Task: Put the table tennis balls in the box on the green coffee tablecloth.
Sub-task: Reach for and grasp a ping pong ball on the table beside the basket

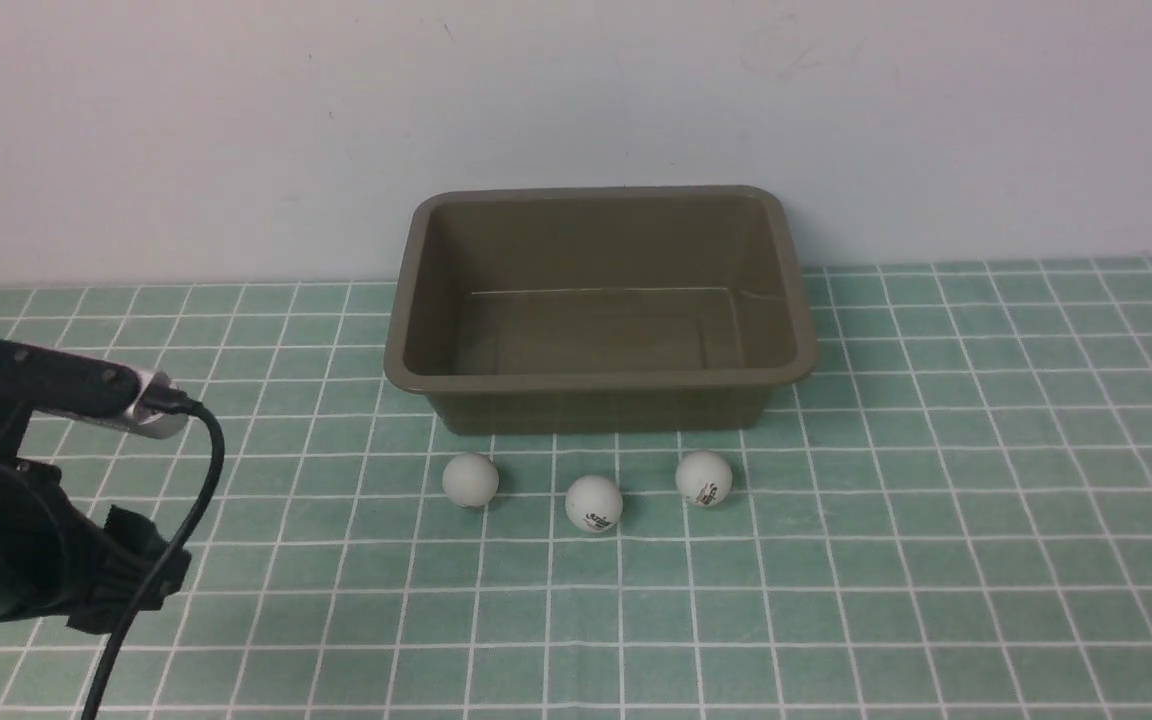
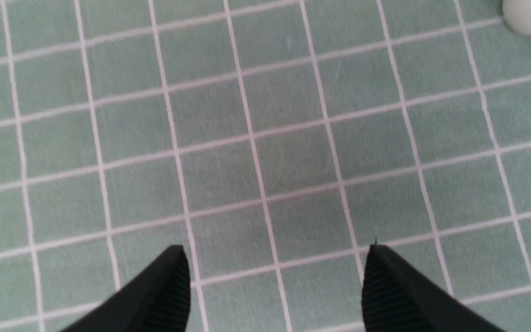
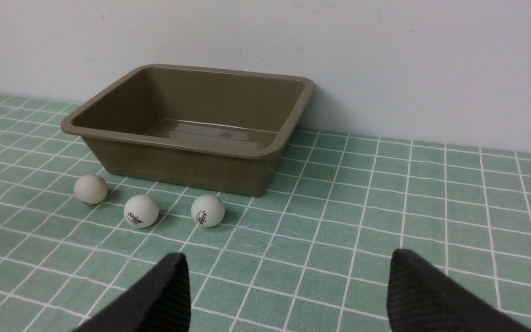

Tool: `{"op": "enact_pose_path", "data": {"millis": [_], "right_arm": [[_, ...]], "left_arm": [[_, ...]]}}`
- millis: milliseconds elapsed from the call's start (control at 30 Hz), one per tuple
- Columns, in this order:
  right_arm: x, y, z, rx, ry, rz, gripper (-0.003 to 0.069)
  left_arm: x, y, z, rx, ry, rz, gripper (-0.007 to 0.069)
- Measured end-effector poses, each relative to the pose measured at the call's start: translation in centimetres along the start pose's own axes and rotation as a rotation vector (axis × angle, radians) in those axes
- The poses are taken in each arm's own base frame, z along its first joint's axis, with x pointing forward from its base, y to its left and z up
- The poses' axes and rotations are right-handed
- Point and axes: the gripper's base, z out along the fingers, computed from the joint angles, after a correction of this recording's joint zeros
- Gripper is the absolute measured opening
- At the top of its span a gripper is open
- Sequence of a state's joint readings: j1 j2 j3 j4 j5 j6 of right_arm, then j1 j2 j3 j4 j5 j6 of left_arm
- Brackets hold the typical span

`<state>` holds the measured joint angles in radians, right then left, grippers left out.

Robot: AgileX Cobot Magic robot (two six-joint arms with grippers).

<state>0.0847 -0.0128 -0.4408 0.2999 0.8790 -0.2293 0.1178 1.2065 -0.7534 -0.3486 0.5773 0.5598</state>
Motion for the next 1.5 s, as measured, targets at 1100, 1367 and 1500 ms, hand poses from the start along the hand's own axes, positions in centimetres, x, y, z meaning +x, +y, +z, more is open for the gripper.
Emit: {"op": "enact_pose_path", "data": {"millis": [1100, 1367, 1500], "right_arm": [[0.0, 0.1, 0.0, -0.011, -0.003, 0.012, 0.0516], [0.1, 0.2, 0.0, -0.020, 0.014, 0.016, 0.0516], [0.2, 0.2, 0.0, -0.022, 0.021, 0.016, 0.0516]], "left_arm": [[-6.1, -10.6, 10.4, 0.376, -0.027, 0.184, 0.0472], [-5.5, -10.8, 13.4, 0.394, 0.052, 0.171, 0.0514], [-5.0, -10.9, 14.6, 0.394, 0.084, 0.170, 0.0521]]}}
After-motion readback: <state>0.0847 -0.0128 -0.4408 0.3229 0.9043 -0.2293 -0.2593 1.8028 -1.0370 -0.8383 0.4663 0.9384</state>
